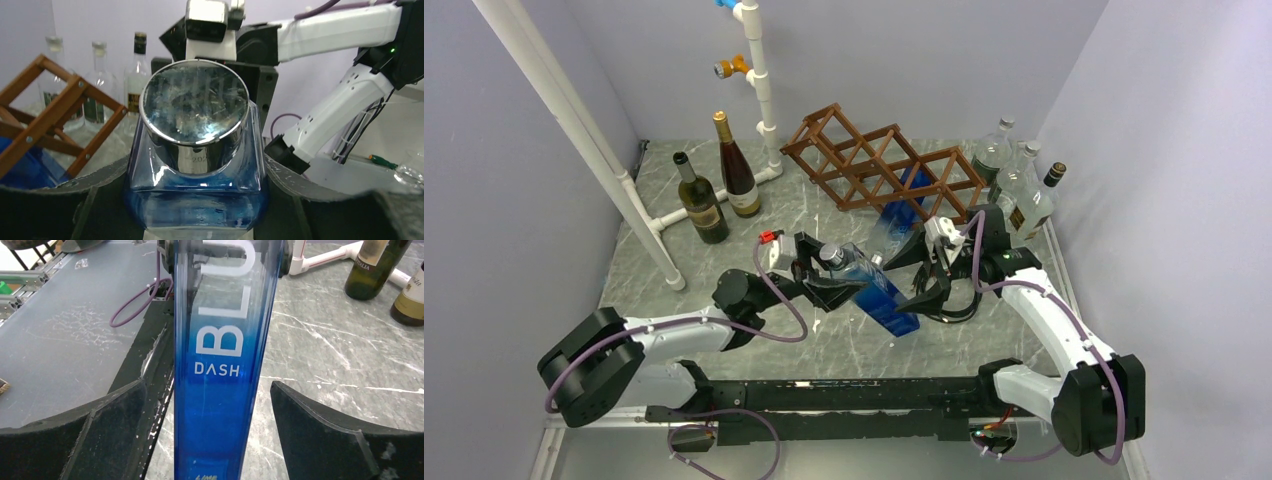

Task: Take the wine bottle off the wine rack
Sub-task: Place the wine bottle at the center of the board.

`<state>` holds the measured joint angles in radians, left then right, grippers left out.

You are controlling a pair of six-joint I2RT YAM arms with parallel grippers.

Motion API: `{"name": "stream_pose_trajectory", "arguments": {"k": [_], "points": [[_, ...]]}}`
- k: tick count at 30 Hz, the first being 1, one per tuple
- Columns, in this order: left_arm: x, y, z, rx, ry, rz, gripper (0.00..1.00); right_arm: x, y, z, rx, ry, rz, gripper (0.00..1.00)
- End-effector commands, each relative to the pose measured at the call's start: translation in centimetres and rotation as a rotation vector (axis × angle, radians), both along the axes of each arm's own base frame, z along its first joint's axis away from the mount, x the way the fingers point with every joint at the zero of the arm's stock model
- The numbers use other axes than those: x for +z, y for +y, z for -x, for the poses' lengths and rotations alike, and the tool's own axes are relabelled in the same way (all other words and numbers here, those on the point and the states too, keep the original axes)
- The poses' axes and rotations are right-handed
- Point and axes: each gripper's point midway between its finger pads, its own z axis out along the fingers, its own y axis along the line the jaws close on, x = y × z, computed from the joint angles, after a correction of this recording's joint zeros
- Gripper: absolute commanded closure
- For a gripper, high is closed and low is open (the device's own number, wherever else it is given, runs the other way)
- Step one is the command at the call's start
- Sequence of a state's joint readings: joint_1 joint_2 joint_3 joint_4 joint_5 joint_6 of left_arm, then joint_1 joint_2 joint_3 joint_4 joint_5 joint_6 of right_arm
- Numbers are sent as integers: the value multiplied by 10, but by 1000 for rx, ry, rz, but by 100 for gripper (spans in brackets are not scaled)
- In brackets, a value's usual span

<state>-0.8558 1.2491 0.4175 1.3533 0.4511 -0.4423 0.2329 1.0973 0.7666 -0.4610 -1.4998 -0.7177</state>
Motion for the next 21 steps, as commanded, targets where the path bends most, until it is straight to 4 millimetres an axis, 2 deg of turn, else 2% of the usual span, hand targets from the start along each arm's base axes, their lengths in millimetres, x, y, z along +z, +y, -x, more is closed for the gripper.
{"name": "stream_pose_trajectory", "arguments": {"k": [1,8,21], "points": [[74,28,16,24,-147,196,100,9,1,5,38,-68,-50,3],[81,38,11,100,-168,126,100,11,0,3,23,-87,-41,1],[70,71,-39,376,-116,-136,100,12,-8,-7,-52,-153,1,1]]}}
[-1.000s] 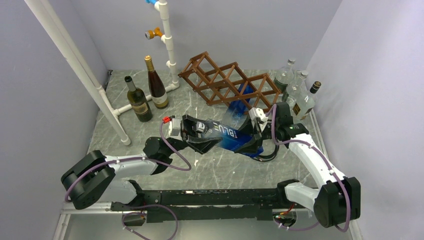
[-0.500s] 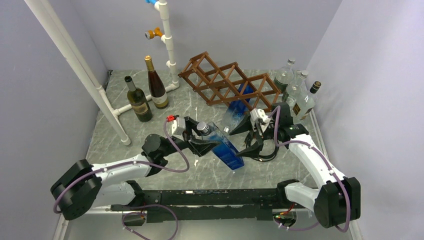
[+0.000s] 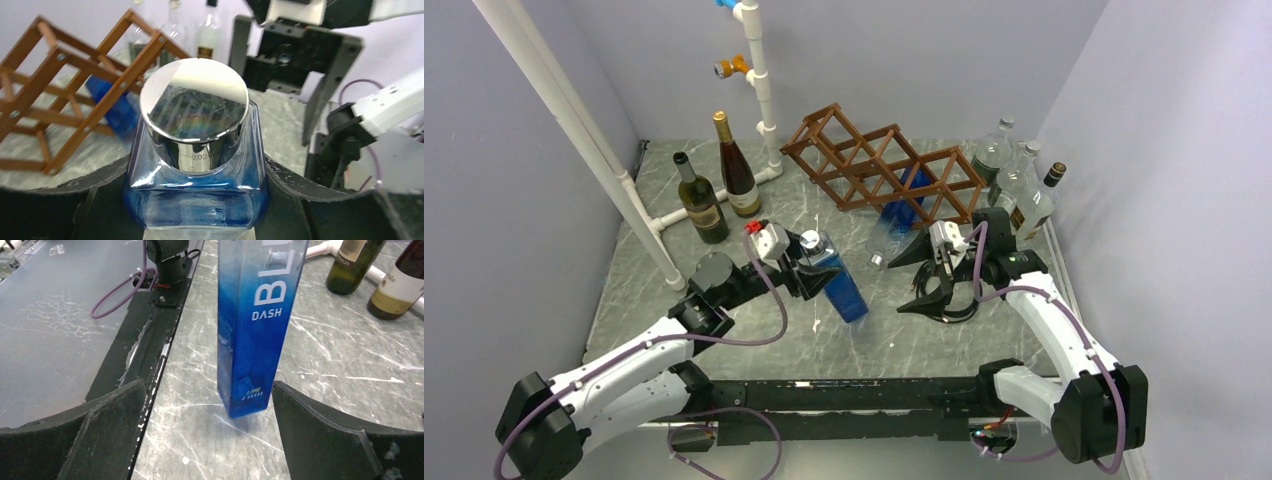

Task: Take the wine bottle off the wine rack
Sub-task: Place the wine bottle at the center of the board.

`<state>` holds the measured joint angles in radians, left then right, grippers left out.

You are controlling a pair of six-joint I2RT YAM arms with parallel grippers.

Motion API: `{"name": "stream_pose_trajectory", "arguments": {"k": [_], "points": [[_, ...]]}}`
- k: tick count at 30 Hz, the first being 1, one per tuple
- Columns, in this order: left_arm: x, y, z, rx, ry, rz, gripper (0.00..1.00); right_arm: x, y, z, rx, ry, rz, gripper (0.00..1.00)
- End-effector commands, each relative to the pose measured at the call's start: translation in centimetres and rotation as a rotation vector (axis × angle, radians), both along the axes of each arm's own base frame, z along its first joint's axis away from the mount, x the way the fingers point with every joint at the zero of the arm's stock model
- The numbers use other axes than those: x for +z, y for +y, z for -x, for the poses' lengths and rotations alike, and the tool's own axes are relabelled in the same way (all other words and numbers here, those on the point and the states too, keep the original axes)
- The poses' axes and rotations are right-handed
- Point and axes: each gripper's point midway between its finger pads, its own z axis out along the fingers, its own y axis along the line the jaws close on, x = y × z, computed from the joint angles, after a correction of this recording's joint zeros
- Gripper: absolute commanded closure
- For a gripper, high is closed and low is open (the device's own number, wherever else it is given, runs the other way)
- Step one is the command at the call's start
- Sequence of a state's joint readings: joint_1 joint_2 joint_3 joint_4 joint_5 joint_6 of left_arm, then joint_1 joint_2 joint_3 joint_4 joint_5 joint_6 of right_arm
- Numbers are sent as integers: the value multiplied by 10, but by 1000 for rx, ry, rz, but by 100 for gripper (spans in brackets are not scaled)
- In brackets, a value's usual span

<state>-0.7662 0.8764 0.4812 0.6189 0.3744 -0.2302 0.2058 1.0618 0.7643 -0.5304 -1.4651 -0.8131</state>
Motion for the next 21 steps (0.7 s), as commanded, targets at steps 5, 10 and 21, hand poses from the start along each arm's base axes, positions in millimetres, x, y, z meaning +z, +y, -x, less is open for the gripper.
{"name": "stream_pose_trajectory", "arguments": {"k": [5,10,21], "points": [[91,47,-41,259,-173,34,100,12,-3,-7,-22,-94,-7,1],[95,70,-80,401,-154,-21,100,11,-4,-8,-30,-99,-3,1],[98,142,-153,703,-106,2,100,7,-6,-10,-45,-104,7,1]]}}
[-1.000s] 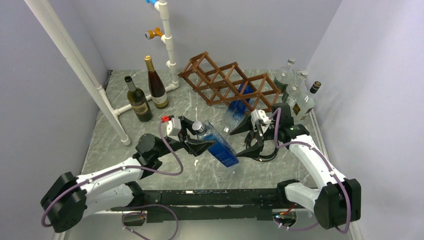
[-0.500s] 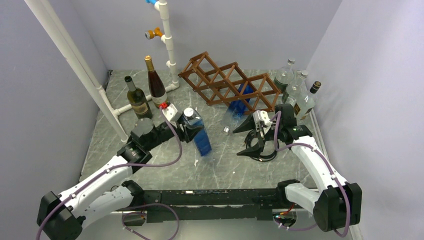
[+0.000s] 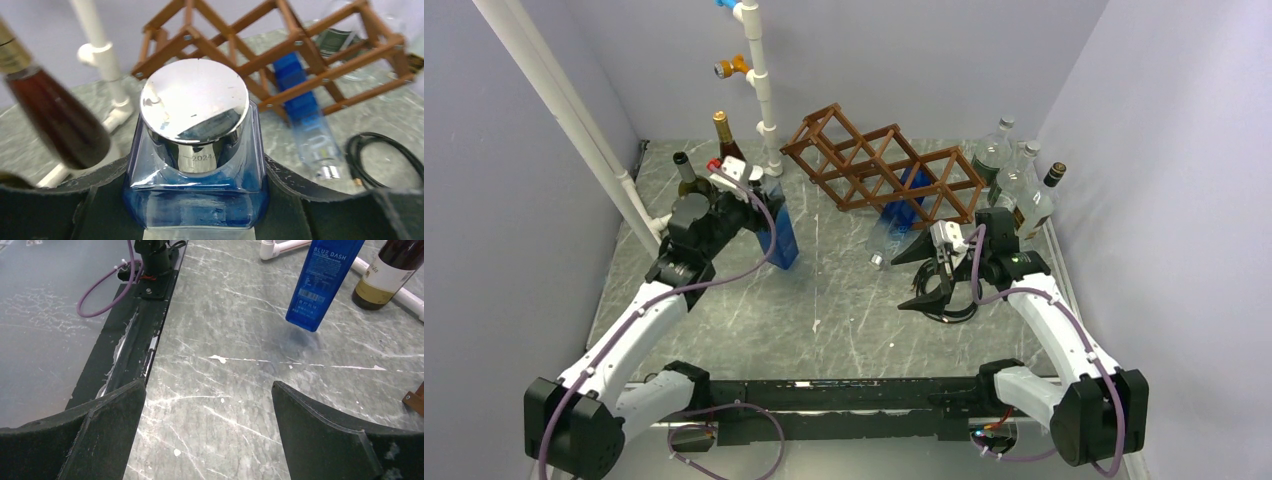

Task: Take the wine bottle off the wine rack
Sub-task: Place the wine bottle at the center of the board.

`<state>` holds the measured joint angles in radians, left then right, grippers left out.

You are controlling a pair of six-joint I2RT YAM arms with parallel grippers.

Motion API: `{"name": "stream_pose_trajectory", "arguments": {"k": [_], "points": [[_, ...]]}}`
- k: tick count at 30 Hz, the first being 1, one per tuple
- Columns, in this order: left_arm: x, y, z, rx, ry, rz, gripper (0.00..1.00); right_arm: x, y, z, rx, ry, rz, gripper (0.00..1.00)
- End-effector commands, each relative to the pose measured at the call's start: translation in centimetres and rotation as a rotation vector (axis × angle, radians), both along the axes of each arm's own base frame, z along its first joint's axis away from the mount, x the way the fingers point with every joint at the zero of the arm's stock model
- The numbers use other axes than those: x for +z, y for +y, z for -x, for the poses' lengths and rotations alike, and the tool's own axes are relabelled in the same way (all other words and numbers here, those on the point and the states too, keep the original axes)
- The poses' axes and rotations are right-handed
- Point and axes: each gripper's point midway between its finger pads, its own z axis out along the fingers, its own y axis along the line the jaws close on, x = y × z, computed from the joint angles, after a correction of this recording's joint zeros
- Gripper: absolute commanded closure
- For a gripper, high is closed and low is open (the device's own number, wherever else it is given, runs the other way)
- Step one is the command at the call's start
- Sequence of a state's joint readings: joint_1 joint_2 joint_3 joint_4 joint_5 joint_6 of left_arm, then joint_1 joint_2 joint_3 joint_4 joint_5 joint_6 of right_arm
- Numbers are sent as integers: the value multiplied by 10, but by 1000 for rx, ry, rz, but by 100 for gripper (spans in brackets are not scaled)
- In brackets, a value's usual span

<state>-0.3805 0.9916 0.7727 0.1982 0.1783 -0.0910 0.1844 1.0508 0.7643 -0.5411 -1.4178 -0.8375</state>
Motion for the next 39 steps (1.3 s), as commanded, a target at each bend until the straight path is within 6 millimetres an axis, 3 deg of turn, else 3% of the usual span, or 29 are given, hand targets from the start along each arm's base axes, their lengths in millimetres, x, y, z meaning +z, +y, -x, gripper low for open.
{"name": "stream_pose_trajectory", "arguments": {"k": [1,12,23,28,35,39], "points": [[91,33,-18,123,-270,127,100,12,0,-1,7,-75,-22,1],[76,77,-56,290,-272,57,100,10,-1,-1,2,-82,-20,1],[74,90,-79,326,-285,9,100,8,-1,-2,-3,-79,-17,1],[64,97,-88,345,-250,-4,100,6,-1,-3,-4,-74,-15,1],[57,100,-91,359,-215,6,56,5,-2,-4,-10,-76,-11,1],[59,99,-88,352,-205,12,37,6,-2,-4,-12,-83,-10,1]]}}
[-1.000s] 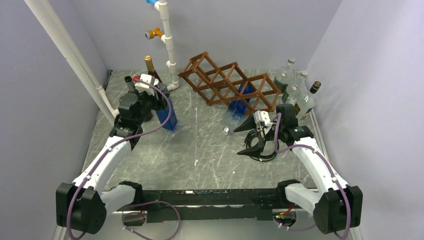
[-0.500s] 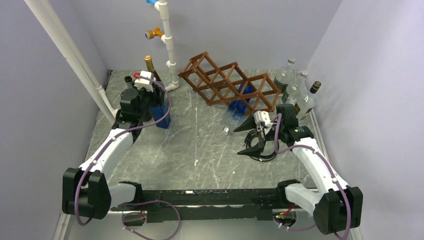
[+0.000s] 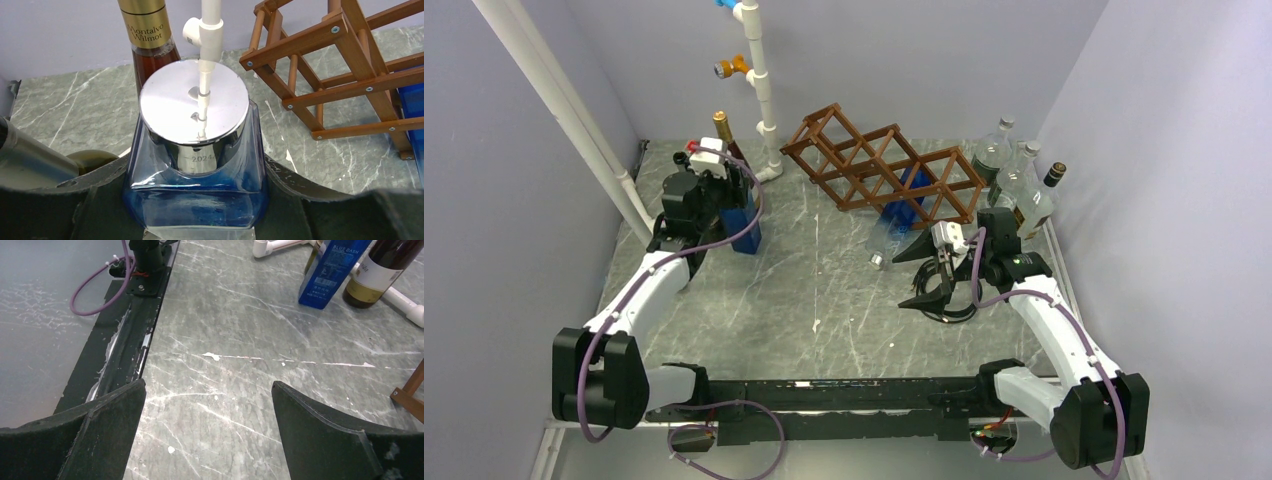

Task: Take the wine bottle off the wine rack
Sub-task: Place the wine bottle at the center of the board.

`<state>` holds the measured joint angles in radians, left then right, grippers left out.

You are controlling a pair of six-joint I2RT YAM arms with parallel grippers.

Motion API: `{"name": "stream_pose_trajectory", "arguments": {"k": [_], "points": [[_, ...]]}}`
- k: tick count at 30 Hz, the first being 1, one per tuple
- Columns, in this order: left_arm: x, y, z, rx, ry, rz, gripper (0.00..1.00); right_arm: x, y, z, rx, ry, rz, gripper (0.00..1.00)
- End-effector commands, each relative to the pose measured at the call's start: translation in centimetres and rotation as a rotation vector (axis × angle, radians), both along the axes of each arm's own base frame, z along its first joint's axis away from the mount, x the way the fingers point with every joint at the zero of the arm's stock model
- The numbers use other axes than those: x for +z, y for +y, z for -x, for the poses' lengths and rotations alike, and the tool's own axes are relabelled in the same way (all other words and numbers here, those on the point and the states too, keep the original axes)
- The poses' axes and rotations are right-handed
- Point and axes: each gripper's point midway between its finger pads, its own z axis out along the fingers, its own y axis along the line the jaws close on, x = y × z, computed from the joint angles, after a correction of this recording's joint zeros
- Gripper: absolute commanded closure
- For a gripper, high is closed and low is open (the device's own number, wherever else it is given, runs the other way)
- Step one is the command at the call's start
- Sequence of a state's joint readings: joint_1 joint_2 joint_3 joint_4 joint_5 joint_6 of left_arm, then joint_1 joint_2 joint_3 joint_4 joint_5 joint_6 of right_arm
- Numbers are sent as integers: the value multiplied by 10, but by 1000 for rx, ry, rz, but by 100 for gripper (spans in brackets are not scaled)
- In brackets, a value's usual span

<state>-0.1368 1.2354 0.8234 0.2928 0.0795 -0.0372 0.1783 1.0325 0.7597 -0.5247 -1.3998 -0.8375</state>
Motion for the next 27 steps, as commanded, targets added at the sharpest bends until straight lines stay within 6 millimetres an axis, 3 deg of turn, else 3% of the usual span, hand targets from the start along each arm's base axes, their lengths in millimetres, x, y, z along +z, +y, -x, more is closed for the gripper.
{"name": "stream_pose_trajectory", "arguments": {"k": [1,8,16,27], "points": [[104,1,-3,5,-287,48,33,6,0,-1,6,-53,-17,1],[115,2,7,7,-279,69,14,6,-2,-2,-2,-57,-17,1],[132,6,19,20,-274,72,1,6,-3,-3,-8,-56,-16,1],[153,-2,53,-43,-277,113,0,5,-7,-6,-30,-77,-2,1]]}}
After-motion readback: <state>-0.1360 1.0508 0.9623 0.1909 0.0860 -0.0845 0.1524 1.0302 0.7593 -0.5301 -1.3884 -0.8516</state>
